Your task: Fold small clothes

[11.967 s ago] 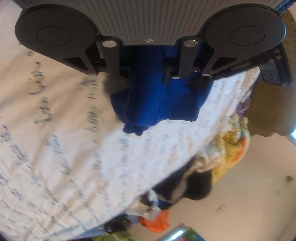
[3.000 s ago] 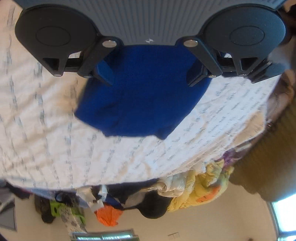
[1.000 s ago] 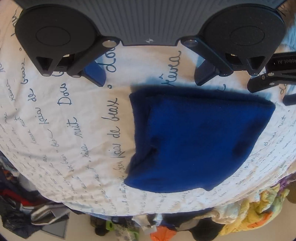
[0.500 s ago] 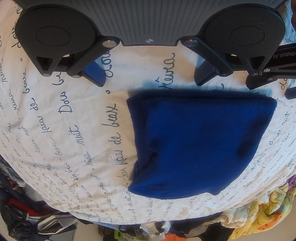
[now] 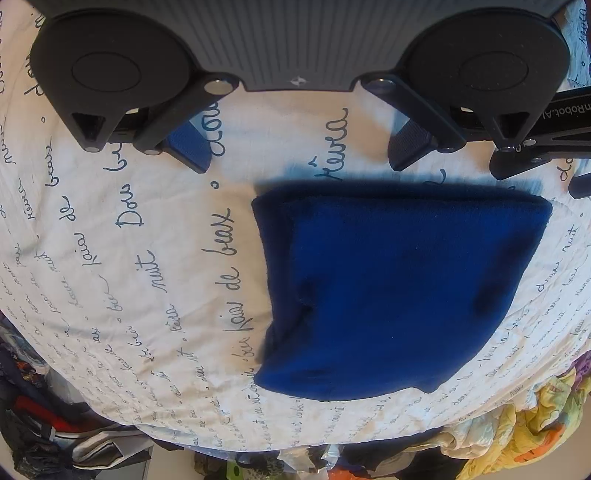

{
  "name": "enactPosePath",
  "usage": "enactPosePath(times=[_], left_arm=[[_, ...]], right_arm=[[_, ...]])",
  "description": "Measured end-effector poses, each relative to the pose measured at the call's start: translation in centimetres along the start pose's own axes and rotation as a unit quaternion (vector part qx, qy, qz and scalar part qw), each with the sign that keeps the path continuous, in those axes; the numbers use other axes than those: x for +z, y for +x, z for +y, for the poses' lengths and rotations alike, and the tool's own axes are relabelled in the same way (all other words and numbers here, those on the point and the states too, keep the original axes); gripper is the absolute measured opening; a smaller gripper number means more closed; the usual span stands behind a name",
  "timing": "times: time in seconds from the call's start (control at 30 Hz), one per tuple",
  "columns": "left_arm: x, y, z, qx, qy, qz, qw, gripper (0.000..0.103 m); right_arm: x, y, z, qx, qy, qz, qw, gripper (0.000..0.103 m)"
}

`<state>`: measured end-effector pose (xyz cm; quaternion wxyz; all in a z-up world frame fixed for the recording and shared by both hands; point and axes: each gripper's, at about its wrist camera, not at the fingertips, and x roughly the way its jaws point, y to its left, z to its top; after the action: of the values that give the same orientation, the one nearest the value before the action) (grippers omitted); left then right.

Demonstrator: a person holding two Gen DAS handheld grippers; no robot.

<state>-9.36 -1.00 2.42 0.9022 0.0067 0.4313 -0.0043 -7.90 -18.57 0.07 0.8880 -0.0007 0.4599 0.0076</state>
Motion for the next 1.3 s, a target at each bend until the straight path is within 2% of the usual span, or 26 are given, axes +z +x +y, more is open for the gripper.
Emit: enactPosePath(times=[1.3], left_arm=[[-0.03,0.08,0.05,0.001,0.001,0.001,1.0,0.103]], right_arm=[[-0.32,0.03,0.09,0.001,-0.003,-0.012,1.0,0.103]])
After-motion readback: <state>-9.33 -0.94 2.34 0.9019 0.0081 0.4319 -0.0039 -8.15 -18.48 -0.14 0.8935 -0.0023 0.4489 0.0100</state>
